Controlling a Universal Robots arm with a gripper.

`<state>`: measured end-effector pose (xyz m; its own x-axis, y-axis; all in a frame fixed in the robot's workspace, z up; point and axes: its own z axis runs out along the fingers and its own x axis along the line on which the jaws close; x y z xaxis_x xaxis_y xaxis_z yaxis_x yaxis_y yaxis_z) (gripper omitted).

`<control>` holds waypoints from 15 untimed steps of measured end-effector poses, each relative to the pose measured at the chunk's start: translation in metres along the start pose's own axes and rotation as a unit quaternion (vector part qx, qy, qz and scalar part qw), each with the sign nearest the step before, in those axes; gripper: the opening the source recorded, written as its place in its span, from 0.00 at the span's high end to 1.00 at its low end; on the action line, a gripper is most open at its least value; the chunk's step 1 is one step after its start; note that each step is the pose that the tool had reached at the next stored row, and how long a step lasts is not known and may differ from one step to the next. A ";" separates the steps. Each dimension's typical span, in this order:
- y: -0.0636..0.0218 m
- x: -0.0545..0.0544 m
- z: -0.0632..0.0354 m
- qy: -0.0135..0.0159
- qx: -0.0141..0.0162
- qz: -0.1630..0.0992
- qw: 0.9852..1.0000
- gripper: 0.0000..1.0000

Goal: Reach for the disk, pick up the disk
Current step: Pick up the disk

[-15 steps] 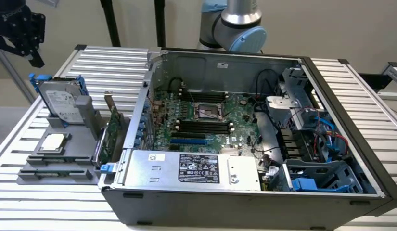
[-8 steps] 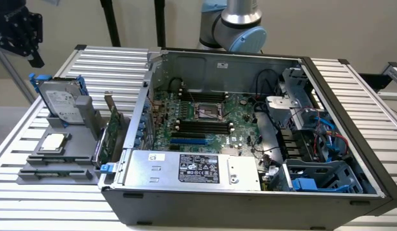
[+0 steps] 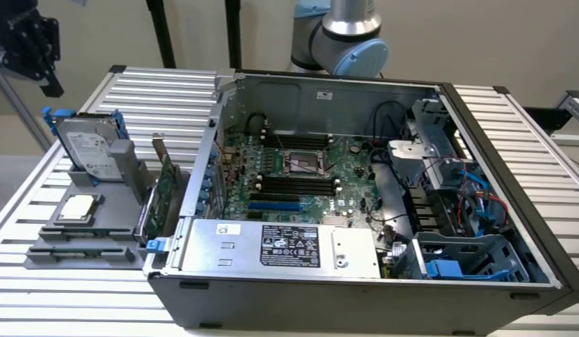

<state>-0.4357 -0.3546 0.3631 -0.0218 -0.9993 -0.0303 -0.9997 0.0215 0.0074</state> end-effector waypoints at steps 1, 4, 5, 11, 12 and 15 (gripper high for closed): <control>0.0007 -0.001 0.0001 0.000 0.000 -0.002 1.000 0.89; 0.0023 -0.003 0.0001 0.003 -0.002 -0.007 1.000 0.89; 0.0025 -0.004 0.0001 0.004 -0.002 -0.008 1.000 0.89; 0.0025 -0.004 0.0002 0.004 -0.002 -0.009 1.000 0.70; 0.0025 -0.004 0.0003 0.004 -0.002 -0.009 1.000 0.64; 0.0025 -0.003 0.0017 0.004 -0.002 -0.009 1.000 0.52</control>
<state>-0.4382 -0.3515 0.3615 -0.0044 -0.9997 -0.0222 -0.9999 0.0041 0.0109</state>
